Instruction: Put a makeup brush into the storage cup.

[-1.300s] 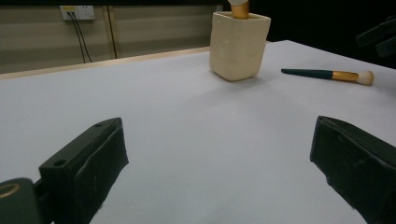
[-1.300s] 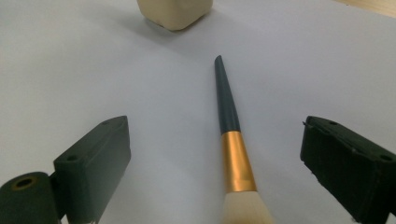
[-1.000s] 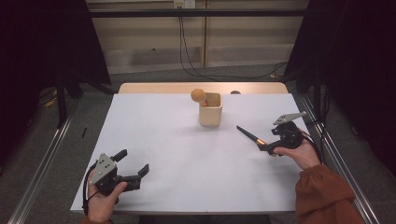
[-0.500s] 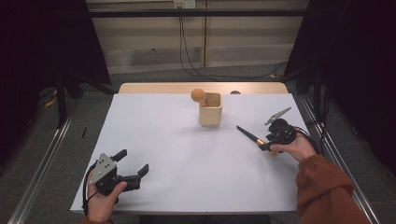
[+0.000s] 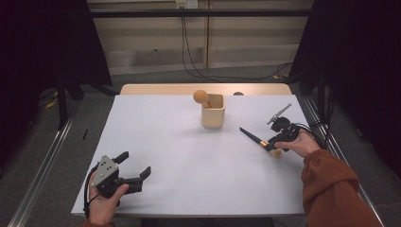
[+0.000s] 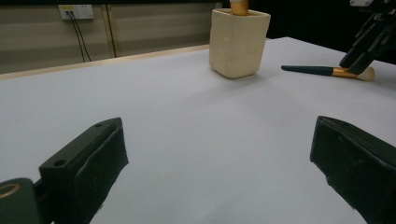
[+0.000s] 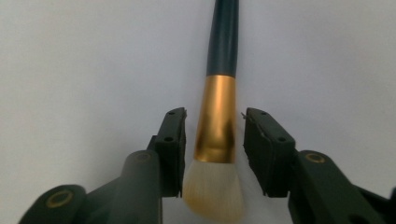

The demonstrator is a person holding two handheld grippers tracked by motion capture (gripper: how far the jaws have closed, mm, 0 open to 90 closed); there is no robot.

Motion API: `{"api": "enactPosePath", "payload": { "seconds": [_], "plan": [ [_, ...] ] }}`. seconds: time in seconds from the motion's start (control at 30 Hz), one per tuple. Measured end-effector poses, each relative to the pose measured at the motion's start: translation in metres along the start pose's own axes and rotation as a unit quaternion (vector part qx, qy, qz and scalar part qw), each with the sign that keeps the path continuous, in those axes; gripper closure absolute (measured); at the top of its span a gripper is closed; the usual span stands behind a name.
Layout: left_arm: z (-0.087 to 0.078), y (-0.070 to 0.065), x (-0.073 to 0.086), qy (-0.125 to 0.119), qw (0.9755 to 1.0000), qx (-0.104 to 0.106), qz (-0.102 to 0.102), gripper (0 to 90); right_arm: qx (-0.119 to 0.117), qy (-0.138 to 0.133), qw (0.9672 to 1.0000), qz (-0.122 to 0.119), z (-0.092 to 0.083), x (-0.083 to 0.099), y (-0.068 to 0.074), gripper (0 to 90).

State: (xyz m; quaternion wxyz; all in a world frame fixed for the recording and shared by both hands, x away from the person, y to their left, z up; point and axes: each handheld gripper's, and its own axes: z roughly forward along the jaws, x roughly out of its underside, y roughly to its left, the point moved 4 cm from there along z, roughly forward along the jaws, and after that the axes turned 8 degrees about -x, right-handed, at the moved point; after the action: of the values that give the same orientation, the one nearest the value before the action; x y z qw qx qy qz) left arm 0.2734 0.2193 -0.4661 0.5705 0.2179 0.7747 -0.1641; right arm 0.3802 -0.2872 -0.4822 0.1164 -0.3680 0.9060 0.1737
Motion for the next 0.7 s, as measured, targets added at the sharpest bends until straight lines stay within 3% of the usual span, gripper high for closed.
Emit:
{"api": "enactPosePath", "payload": {
  "seconds": [0.3,0.4,0.7],
  "plan": [
    [0.0005,-0.0002,0.0004,0.002,1.0000,-0.001,0.003,3.7,-0.017,0.021,0.9996,0.002,0.0009,-0.0052,-0.0014,66.2],
    [0.0004,-0.0005,0.0003,0.002,1.0000,0.000,0.003,3.7,-0.023,0.015,0.9996,0.008,-0.0005,-0.0060,-0.0015,70.4],
    [0.0005,0.0000,0.0005,0.004,1.0000,0.000,0.003,3.7,-0.035,0.037,0.9987,0.009,0.0086,-0.0063,-0.0015,70.7]
  ]
}}
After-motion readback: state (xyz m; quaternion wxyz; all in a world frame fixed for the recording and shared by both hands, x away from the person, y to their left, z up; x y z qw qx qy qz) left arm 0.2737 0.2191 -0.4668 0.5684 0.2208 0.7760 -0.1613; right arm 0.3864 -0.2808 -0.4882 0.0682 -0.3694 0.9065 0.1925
